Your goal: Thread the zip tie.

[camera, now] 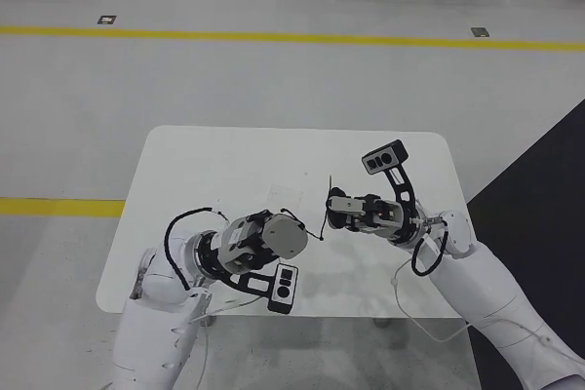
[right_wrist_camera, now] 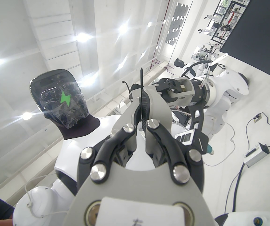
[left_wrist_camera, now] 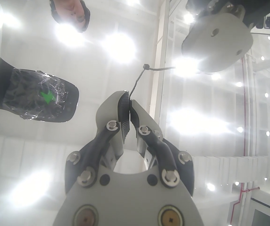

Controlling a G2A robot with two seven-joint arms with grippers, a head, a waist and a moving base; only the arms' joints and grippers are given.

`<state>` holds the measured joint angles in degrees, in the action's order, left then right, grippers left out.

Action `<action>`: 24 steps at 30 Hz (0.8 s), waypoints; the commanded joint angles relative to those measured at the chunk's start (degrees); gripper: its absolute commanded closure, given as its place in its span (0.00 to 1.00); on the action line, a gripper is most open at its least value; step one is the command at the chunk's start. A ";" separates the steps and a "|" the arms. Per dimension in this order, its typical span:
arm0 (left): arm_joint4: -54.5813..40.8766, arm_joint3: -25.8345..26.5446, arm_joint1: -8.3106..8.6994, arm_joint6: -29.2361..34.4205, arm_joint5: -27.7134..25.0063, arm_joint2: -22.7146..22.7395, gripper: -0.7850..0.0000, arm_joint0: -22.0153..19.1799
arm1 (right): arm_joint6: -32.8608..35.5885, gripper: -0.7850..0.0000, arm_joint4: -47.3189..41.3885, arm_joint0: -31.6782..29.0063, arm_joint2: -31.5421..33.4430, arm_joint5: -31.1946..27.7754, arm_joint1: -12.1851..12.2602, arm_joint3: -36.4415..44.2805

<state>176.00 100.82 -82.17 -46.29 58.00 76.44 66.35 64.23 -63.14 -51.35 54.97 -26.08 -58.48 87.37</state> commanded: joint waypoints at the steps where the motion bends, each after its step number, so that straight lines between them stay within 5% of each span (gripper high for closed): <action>1: 0.00 -0.79 0.33 0.00 0.00 -1.01 1.00 -0.36 | 0.00 1.00 0.00 0.00 0.00 0.00 0.00 0.00; 24: 0.00 -3.98 5.31 0.00 0.00 -5.43 1.00 -4.85 | 0.00 1.00 0.00 0.00 0.00 0.00 0.00 0.00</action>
<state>176.00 97.05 -77.00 -46.30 58.00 71.39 61.53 64.23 -63.14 -51.35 54.97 -26.08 -58.48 87.37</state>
